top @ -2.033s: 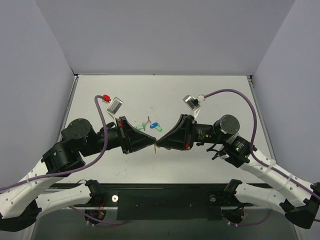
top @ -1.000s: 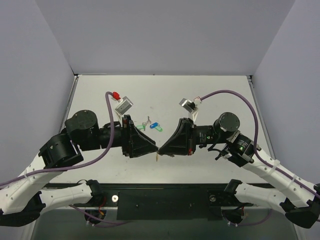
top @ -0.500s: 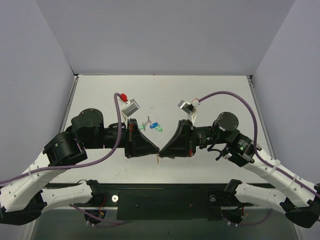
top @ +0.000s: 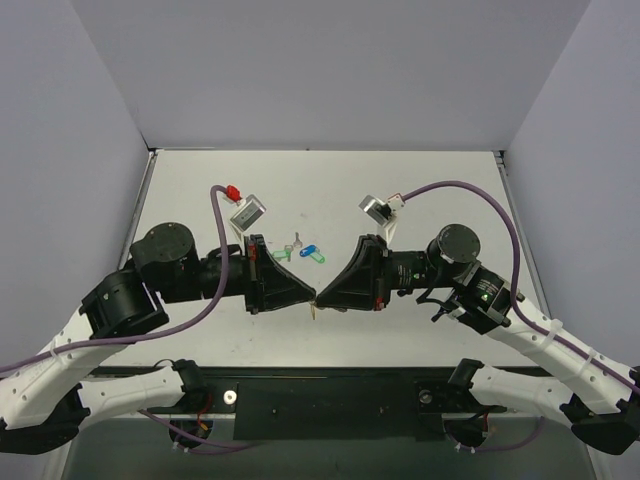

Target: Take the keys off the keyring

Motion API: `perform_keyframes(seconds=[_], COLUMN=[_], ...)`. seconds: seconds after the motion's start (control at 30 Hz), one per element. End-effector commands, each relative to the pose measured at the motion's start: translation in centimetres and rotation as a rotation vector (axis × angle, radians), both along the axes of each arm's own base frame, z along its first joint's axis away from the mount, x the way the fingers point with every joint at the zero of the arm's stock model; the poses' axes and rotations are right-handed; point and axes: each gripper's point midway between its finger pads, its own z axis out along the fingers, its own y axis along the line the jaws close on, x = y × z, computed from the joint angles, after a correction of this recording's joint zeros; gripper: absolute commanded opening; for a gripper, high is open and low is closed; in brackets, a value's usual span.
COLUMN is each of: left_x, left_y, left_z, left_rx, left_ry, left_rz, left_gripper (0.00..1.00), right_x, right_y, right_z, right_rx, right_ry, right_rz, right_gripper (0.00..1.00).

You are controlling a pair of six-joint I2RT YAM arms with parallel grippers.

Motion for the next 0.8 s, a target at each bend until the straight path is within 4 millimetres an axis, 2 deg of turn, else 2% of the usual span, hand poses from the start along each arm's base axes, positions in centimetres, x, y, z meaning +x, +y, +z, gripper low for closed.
perform_keyframes(seconds=[0.0, 0.5, 0.77], left_x=[0.7, 2.4, 3.3], left_y=[0.6, 2.4, 3.1], left_z=[3.1, 3.4, 3.6], left_rx=[-0.127, -0.226, -0.282], left_ry=[-0.032, 0.002, 0.026], left_rz=[0.070, 0.227, 0.296], left_gripper=[0.00, 0.00, 0.00], right_x=[0.5, 2.7, 3.5], right_y=[0.0, 0.8, 1.2], right_z=[3.0, 4.6, 4.7], right_rx=[0.094, 0.166, 0.174], right_ry=[-0.072, -0.039, -0.016], right_rz=[-0.043, -0.141, -0.165], right_gripper=[0.00, 0.00, 0.00])
